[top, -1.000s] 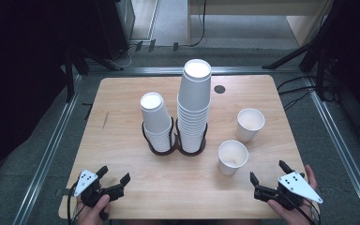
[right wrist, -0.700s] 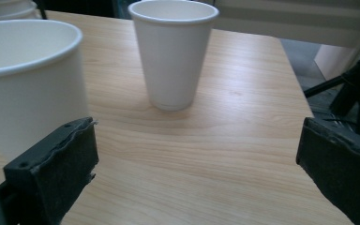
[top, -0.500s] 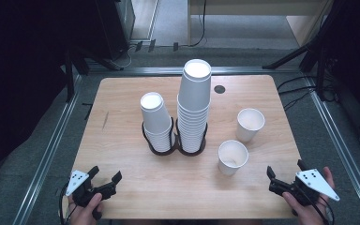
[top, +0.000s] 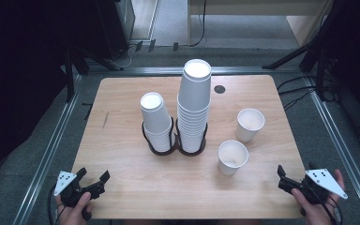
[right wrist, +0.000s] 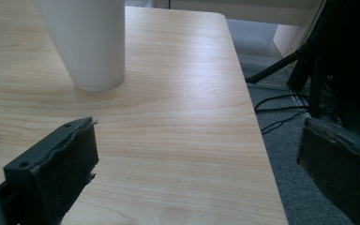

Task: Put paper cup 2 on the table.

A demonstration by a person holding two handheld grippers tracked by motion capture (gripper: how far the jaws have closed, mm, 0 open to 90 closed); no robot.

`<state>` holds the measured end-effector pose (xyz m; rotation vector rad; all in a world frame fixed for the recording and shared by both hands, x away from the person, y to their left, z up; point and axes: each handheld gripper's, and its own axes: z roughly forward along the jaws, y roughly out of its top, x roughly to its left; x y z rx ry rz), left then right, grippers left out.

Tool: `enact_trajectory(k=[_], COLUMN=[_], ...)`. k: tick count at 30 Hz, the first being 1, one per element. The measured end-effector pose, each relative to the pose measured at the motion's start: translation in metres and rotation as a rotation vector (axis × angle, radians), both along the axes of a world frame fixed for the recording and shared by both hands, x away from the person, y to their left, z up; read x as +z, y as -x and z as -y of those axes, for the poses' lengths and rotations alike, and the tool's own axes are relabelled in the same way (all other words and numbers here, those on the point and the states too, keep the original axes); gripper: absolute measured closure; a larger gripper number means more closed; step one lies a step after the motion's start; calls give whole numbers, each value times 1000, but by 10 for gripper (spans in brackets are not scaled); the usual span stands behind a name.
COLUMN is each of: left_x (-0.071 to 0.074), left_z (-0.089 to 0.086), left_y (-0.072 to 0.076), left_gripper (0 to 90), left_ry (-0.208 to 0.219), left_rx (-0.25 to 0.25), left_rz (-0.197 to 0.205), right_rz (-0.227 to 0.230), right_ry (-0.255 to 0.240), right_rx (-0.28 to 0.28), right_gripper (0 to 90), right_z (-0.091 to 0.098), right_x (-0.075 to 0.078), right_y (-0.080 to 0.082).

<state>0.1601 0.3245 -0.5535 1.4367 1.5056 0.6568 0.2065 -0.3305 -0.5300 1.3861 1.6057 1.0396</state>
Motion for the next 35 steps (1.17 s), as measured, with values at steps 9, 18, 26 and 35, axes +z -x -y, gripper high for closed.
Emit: enact_trajectory(k=[9,18,26,35], left_x=[-2,-3,-3,-3], left_z=[-8,-11,-10,-10], left_y=[0,-1,-1,-2], left_gripper=[13,13,13,13], left_ry=[32,54,58,60], left_rx=[15,15,14,17], left_rz=[-12,-21,-31,-36], right_rz=[-9,-24,-37,-42], right_ry=[-9,-12,-6,-4], right_rx=[-36,-41,-44,-47], right_gripper=[0,0,0,0], right_z=[10,9,8,8], right_x=[-2,-7,-11,-13], right_y=[0,-2,-3,-4])
